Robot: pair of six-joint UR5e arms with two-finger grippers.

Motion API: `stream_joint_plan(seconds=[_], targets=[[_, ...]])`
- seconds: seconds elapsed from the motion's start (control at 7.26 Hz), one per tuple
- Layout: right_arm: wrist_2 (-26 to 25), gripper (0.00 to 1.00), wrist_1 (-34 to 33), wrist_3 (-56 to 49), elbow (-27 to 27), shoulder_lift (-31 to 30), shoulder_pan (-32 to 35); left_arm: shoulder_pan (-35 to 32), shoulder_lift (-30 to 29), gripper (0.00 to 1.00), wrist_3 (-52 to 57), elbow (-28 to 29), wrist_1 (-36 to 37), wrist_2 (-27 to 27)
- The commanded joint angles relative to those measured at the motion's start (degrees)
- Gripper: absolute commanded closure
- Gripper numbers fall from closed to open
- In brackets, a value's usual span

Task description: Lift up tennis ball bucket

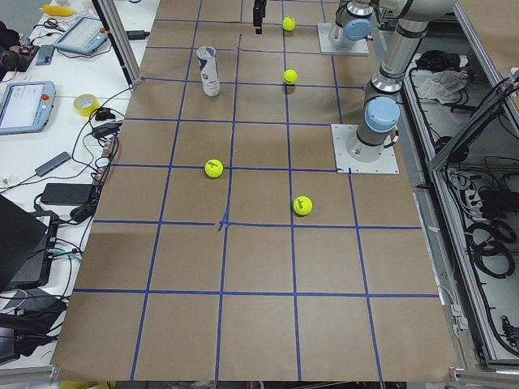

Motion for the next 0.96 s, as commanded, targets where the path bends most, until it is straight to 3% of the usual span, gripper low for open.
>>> stream_joint_plan(seconds=[0.0, 0.41, 0.55, 0.83], targets=[[-0.01, 0.0, -0.02, 0.0, 0.0, -0.06, 0.09, 2.78, 1.09, 0.0, -0.15, -1.35, 3.8, -1.12], [-0.01, 0.0, -0.02, -0.09, 0.0, -0.06, 0.09, 10.43, 1.7, 0.0, 6.65, -1.79, 4.6, -1.23], [-0.01, 0.0, 0.07, -0.17, 0.0, 0.03, 0.09, 10.71, 2.66, 0.0, 7.4, -1.79, 4.08, 2.26], [-0.01, 0.0, 0.16, -0.35, 0.09, 0.03, 0.09, 11.06, 2.67, 0.0, 8.8, -2.05, 4.51, 3.43]])
